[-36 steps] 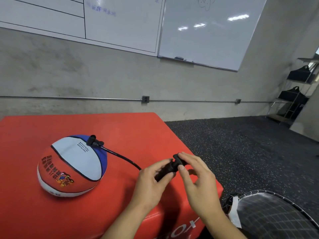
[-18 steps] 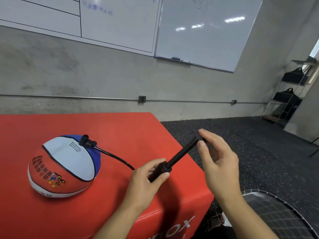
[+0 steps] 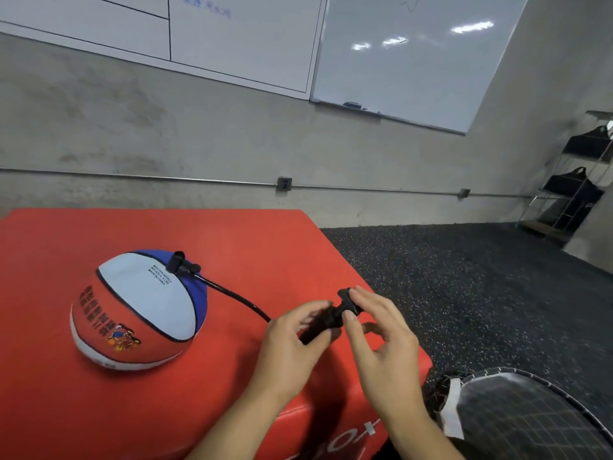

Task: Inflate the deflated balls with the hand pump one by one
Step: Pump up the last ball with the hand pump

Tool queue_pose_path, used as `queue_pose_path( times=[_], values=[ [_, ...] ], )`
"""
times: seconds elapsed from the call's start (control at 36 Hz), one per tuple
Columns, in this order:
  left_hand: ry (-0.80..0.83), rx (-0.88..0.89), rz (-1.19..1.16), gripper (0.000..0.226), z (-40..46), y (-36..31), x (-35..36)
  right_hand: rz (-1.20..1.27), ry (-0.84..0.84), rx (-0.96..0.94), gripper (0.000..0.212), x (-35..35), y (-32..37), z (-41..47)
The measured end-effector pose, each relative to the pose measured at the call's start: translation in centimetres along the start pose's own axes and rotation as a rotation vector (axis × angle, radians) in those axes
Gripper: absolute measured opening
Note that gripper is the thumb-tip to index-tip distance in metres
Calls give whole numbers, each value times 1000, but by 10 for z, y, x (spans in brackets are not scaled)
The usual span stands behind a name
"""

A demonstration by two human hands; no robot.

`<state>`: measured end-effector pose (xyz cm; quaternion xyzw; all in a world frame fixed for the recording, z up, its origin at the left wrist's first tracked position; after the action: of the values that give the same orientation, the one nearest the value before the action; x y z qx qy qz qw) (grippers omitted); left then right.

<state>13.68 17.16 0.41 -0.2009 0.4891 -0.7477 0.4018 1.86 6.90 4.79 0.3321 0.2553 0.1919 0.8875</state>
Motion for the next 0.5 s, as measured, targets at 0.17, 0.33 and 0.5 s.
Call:
queue_pose_path(
  times=[0.17, 0.33, 0.5],
  values=[
    [17, 25, 30, 46, -4, -4, 3, -84, 61, -17, 36, -6, -6, -3],
    [10, -3, 61, 41, -7, -1, 6, -91, -2, -30, 33, -32, 12, 11],
    [8, -29, 58, 38, -8, 1, 4, -55, -136, -26, 29, -83, 36, 45]
  ],
)
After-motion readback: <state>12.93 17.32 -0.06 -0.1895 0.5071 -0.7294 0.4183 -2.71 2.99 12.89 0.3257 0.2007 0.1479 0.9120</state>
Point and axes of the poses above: each hand's wrist, its own z-axis towards the middle knuckle, its own x-axis out of the palm, y = z × x, the point moved 5 cm from there along z, towards the middle knuckle, and after that the axes turned 3 degrees about y, right-handed, at the moved point
